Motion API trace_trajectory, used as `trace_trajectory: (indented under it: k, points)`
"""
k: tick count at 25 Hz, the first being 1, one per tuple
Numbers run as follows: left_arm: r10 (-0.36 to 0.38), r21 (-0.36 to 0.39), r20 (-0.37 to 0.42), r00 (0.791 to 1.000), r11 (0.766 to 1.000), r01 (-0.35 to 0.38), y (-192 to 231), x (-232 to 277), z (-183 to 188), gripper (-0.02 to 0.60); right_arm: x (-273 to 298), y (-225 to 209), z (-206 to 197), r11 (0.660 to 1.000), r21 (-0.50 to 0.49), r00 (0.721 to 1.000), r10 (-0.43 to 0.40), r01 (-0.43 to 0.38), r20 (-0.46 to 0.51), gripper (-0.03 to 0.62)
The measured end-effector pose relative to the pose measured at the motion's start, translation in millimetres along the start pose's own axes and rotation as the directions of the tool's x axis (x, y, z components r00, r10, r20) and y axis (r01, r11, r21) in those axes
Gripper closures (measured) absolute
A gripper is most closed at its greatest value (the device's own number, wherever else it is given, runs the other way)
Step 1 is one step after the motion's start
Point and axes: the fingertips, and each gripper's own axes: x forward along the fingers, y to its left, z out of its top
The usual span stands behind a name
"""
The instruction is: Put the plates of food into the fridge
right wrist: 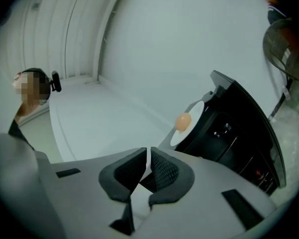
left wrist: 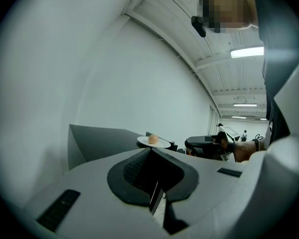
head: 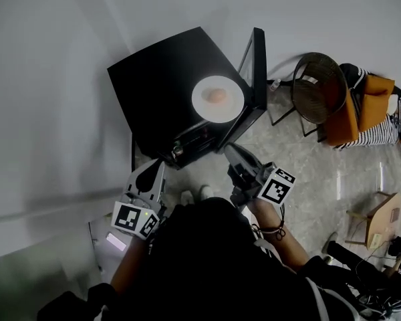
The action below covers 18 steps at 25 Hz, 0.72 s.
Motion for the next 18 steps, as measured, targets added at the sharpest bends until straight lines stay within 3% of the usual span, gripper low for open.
trace_trajectory:
  k: [5, 8, 18]
  points:
    - [0.021, 0.002, -0.003, 1.000, 1.000, -0.021, 2.0, -2.6, 1.0, 0.558, 2.4, -17.2, 10.7, 0.993, 0.121, 0.999, -0.014, 0.009, 0.041, 0.562]
    - [0.032, 0.009, -0.004, 0.999, 0.999, -0.032, 3.7, -4.2, 2.0, 0.558, 5.4, -28.5, 14.8, 0.978, 0.208, 0.998, -0.020, 0.007, 0.062, 0.474]
    - [0.084, 0.021, -0.004, 0.996, 0.996, -0.084, 10.3, -11.8, 2.8, 0.557, 17.2, -68.7, 26.1, 0.920, 0.389, 0.991, -0.086, 0.041, 0.101, 0.462]
